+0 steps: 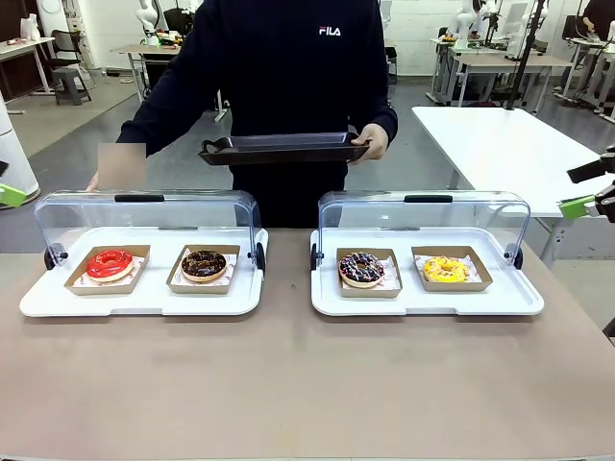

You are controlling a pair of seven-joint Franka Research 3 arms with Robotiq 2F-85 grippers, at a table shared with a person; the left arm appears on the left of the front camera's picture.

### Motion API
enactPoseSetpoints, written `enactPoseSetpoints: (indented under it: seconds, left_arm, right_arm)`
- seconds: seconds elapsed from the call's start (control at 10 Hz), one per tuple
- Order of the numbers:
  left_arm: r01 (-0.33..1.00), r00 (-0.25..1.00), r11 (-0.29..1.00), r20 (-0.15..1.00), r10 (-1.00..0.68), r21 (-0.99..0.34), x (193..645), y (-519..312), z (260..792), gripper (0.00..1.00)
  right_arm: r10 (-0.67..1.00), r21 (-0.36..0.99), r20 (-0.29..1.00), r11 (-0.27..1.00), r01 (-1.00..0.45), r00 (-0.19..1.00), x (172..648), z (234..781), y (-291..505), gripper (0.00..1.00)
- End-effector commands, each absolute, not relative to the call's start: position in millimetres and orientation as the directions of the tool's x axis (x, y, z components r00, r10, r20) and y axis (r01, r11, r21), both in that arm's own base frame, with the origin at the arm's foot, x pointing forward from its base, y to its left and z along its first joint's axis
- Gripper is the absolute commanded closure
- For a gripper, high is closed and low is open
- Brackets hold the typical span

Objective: Provide the desired donut to the person.
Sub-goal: Pick up and lift the Paper togo box containing the Donut pointed at by the person.

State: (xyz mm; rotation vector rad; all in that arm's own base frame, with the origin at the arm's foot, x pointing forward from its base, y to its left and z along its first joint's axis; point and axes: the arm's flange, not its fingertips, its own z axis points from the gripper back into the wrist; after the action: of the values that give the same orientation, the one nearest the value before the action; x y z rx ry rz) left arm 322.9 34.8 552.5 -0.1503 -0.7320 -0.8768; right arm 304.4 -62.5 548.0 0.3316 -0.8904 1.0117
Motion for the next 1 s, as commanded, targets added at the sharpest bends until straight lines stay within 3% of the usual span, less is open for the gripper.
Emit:
enactPoseSetpoints:
  seconds: [0.0, 0.2, 0.6, 0.9]
  left_arm:
    - [0.734, 0.528, 0.642, 0.408, -0.745, 0.223, 363.6, 26.9, 545.0, 0.00]
    - [0.767, 0.537, 0.578, 0.216, -0.816, 0.277, 386.5, 32.2, 524.0, 0.00]
    - [0.790, 0.549, 0.563, 0.131, -0.826, 0.242, 397.1, 51.0, 494.0, 0.00]
    - [0.881, 0.396, 0.386, 0.021, -0.918, 0.274, 402.9, 63.8, 453.4, 0.00]
  right_arm:
    - [0.585, -0.140, 0.779, 0.512, -0.847, 0.225, 304.9, 546.8, -62.3, 0.00]
    - [0.585, -0.140, 0.779, 0.512, -0.847, 0.225, 304.9, 546.8, -62.3, 0.00]
    - [0.585, -0.140, 0.779, 0.512, -0.847, 0.225, 304.9, 546.8, -62.3, 0.00]
    - [0.585, -0.140, 0.779, 0.512, -0.847, 0.225, 304.9, 546.8, -62.3, 0.00]
